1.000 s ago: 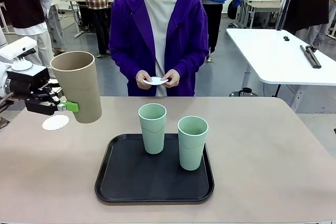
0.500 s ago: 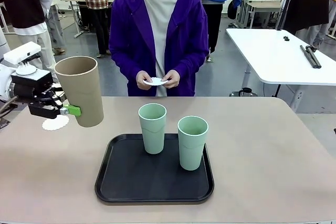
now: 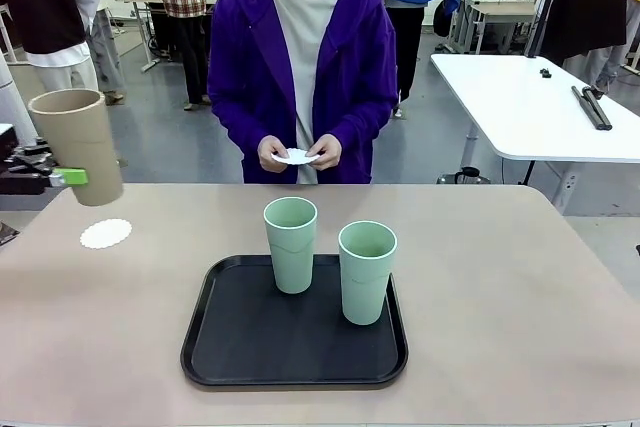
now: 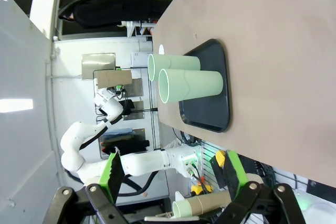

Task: Place coasters on the table and set cups on them.
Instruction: Pick up one Reusable plastic cup and place it on a coaster set by the human.

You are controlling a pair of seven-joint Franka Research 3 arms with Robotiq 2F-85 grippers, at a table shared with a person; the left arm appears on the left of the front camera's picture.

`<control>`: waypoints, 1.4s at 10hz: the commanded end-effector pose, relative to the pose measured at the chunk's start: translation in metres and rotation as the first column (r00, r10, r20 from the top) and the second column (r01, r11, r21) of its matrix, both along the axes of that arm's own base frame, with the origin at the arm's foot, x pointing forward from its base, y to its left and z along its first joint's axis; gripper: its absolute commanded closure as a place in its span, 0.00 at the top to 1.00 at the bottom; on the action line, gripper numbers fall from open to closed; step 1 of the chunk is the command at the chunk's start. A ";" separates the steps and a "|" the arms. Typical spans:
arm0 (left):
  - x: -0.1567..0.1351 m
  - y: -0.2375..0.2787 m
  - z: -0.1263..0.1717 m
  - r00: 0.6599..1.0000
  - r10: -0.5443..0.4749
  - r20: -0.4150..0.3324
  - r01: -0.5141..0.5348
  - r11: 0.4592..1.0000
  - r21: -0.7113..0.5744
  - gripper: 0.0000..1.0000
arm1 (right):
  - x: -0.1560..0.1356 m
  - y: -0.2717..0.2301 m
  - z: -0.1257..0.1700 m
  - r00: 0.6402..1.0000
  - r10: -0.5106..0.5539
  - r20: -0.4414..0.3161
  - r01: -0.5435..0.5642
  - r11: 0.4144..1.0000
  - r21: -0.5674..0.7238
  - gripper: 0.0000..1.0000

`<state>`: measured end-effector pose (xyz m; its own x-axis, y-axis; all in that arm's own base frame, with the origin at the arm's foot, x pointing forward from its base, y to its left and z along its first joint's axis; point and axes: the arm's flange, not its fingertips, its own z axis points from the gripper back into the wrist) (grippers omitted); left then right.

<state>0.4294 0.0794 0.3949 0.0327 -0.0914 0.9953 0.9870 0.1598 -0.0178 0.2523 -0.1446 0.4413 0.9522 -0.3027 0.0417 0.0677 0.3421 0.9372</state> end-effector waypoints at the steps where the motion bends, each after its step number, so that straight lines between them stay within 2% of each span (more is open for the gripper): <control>1: 0.016 0.025 -0.002 0.996 0.091 -0.013 -0.092 0.995 -0.040 0.84 | 0.002 -0.001 0.001 1.000 -0.002 0.013 0.002 1.000 0.019 1.00; 3: 0.026 0.063 -0.013 0.984 0.172 -0.044 -0.175 0.982 -0.071 0.84 | 0.002 -0.001 0.001 1.000 -0.002 0.013 0.002 1.000 0.019 1.00; 6: 0.030 0.090 -0.021 0.976 0.216 -0.038 -0.219 0.969 -0.112 0.84 | 0.002 -0.001 0.001 1.000 -0.002 0.013 0.002 1.000 0.019 1.00; 7: 0.025 0.086 -0.022 0.983 0.182 -0.029 -0.184 0.976 -0.119 0.84 | 0.002 -0.001 0.001 1.000 -0.002 0.013 0.002 1.000 0.019 1.00; 8: 0.026 0.085 -0.027 0.976 0.212 -0.042 -0.214 0.975 -0.064 0.84 | 0.002 -0.001 0.001 1.000 -0.002 0.013 0.002 1.000 0.019 1.00; 14: 0.026 0.085 -0.027 0.976 0.212 -0.042 -0.214 0.975 -0.064 0.84 | 0.002 -0.001 0.001 1.000 -0.002 0.013 0.002 1.000 0.019 1.00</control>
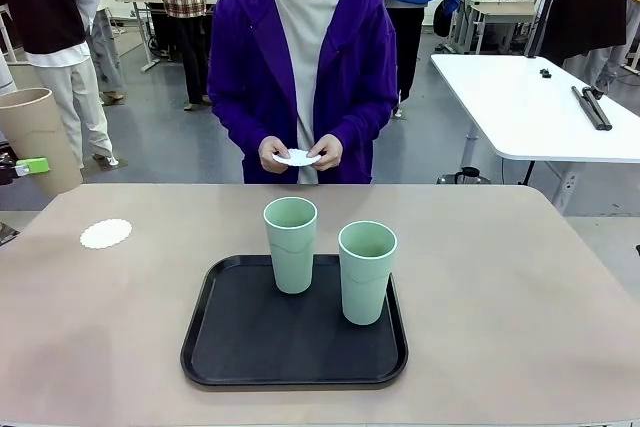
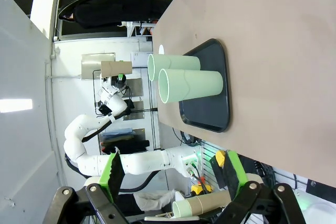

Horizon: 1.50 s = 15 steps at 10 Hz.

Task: Place coasters on the table and set cups on them.
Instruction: Pick up one Reusable plastic cup and place it on a coaster set by the human.

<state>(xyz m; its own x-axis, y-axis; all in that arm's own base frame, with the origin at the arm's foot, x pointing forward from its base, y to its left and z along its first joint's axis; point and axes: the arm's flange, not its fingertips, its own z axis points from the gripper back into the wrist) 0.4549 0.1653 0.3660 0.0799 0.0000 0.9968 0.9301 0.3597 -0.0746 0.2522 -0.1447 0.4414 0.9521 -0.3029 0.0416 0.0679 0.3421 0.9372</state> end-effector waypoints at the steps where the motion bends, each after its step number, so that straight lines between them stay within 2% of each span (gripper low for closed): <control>1: 0.000 -0.001 0.002 1.000 0.003 0.001 -0.003 1.000 0.011 0.84 | 0.002 -0.001 0.001 1.000 -0.002 0.014 0.002 1.000 0.019 1.00; 3: 0.000 0.000 0.000 1.000 0.000 0.000 0.000 1.000 0.000 0.84 | 0.002 -0.001 0.001 1.000 -0.002 0.014 0.002 1.000 0.019 1.00; 4: 0.012 0.003 -0.013 0.999 -0.039 0.006 0.038 0.998 0.044 0.84 | 0.002 -0.001 0.001 1.000 -0.002 0.014 0.002 1.000 0.019 1.00; 8: 0.059 -0.005 -0.064 0.997 -0.046 -0.055 0.049 0.997 0.062 0.84 | 0.002 -0.001 0.001 1.000 -0.002 0.014 0.002 1.000 0.019 1.00; 10: 0.067 -0.001 -0.081 0.996 -0.054 -0.074 0.058 0.997 0.054 0.84 | 0.002 -0.001 0.001 1.000 -0.002 0.014 0.002 1.000 0.019 1.00; 15: 0.077 0.003 -0.107 0.994 -0.109 -0.002 0.109 0.994 0.013 0.84 | 0.002 -0.001 0.001 1.000 -0.002 0.014 0.002 1.000 0.019 1.00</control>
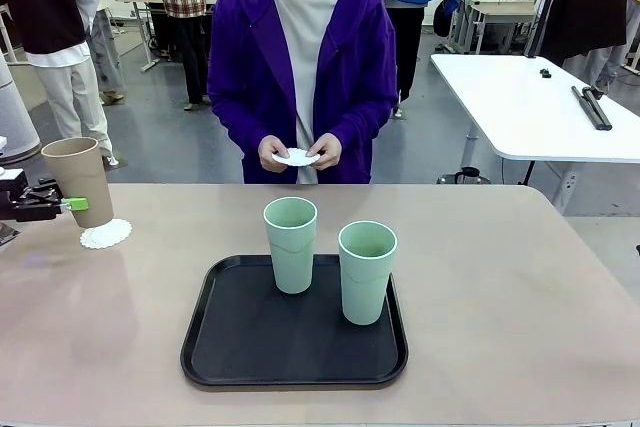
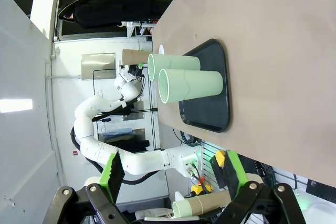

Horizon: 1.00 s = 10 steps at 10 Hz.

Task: Place coasters on the table and set cups on them.
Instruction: Pick up one Reusable plastic cup and place it on a coaster set by the human.

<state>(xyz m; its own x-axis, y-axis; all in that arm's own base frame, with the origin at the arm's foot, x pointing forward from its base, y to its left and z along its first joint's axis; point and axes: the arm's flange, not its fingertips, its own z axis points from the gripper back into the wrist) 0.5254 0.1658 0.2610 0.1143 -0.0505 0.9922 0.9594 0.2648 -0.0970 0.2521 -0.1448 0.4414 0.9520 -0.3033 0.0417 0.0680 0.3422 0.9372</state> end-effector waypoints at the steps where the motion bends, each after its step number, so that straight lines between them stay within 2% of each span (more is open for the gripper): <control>1: 0.008 0.002 -0.007 0.999 -0.013 0.043 0.014 0.999 -0.031 0.84 | 0.002 -0.001 0.001 1.000 -0.002 0.013 0.001 1.000 0.020 1.00; 10: 0.025 0.012 -0.046 0.999 0.039 0.025 -0.037 0.997 -0.069 0.84 | 0.002 -0.001 0.001 1.000 -0.002 0.013 0.001 1.000 0.020 1.00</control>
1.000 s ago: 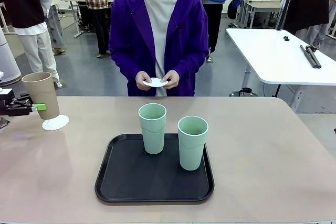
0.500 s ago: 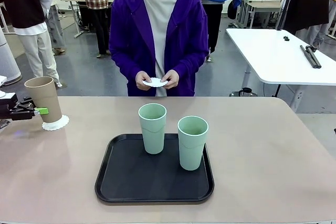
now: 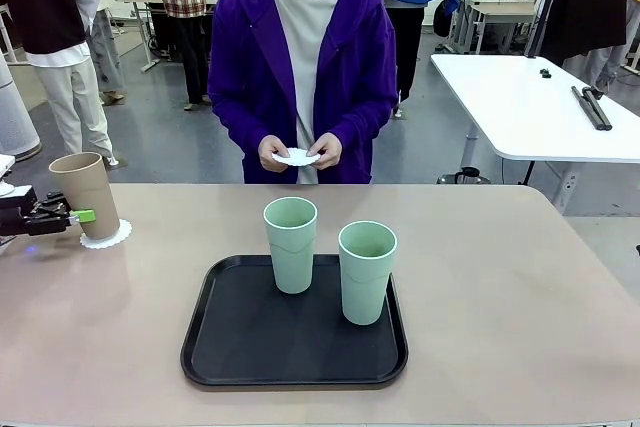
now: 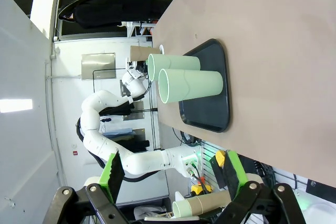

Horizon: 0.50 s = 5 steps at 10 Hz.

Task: Place coasters on the table and set cups on them.
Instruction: Pick up one Reusable plastic cup and place it on a coaster set by the human.

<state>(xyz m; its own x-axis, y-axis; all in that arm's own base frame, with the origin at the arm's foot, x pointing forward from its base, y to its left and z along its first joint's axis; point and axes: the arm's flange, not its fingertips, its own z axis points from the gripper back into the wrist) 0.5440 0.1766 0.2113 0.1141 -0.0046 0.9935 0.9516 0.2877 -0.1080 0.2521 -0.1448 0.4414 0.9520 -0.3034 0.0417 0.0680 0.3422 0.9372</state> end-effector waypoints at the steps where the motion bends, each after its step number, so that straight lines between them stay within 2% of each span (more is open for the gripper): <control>1: 0.005 0.000 0.004 1.000 0.009 0.021 -0.009 1.000 -0.020 0.84 | 0.002 -0.001 0.001 1.000 -0.002 0.013 0.001 1.000 0.020 1.00; 5: 0.000 -0.004 0.004 0.999 -0.016 0.033 0.015 1.000 0.027 0.84 | 0.002 -0.001 0.001 1.000 -0.002 0.013 0.001 1.000 0.020 1.00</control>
<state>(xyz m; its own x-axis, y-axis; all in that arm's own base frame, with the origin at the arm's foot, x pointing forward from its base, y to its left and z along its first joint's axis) 0.5451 0.1740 0.2109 0.1072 -0.0086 0.9942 0.9545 0.2807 -0.1005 0.2521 -0.1448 0.4414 0.9520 -0.3034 0.0417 0.0680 0.3422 0.9372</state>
